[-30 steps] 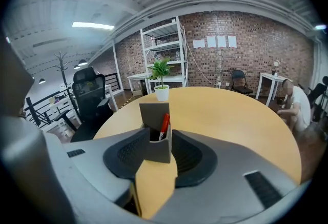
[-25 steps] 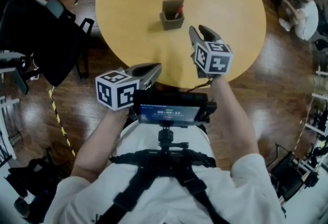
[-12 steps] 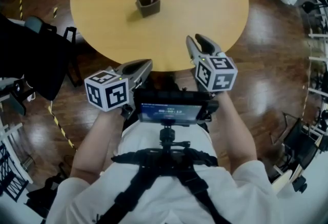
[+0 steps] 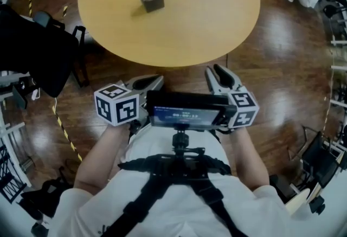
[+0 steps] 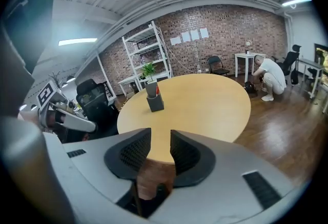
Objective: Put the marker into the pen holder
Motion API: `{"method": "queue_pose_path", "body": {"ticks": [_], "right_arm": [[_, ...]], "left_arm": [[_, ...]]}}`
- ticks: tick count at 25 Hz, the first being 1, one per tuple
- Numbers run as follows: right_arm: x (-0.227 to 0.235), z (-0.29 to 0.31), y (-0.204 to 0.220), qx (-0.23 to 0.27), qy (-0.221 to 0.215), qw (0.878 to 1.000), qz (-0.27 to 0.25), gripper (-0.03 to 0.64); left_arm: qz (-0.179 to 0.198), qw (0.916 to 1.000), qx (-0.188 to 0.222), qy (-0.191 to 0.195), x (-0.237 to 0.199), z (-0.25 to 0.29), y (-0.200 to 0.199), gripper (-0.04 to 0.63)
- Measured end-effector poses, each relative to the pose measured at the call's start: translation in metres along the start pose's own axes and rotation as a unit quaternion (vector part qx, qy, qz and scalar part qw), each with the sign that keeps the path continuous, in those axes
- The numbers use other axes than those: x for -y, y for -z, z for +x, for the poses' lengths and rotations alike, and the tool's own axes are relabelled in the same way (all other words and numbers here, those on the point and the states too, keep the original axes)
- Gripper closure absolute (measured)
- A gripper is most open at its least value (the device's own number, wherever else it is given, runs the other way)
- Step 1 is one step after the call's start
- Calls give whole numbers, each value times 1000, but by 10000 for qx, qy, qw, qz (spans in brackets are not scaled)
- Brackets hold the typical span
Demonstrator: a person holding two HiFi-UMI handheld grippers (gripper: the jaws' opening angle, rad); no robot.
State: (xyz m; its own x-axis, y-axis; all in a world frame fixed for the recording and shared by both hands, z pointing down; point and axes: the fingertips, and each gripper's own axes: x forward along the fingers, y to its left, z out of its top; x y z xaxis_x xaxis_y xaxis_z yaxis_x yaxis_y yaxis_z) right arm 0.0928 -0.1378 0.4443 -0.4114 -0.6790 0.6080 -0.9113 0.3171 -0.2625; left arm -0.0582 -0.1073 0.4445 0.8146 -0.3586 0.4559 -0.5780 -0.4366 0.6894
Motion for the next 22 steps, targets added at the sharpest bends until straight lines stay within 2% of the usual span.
{"method": "queue_pose_path", "body": {"ticks": [7,12,22], "right_arm": [[24,-69,52,-6,-383,9993,-37,486],[35,-115,85,64,-572,9983,-69,486],[15,-158,102,409,-799,9960,41,486]], "left_arm": [[-58,9995,264,-187,67,23,54,598],[-33,9989,309,-338,113,31,102,598],[57,9983,405,-407,142,15,139,598]]}}
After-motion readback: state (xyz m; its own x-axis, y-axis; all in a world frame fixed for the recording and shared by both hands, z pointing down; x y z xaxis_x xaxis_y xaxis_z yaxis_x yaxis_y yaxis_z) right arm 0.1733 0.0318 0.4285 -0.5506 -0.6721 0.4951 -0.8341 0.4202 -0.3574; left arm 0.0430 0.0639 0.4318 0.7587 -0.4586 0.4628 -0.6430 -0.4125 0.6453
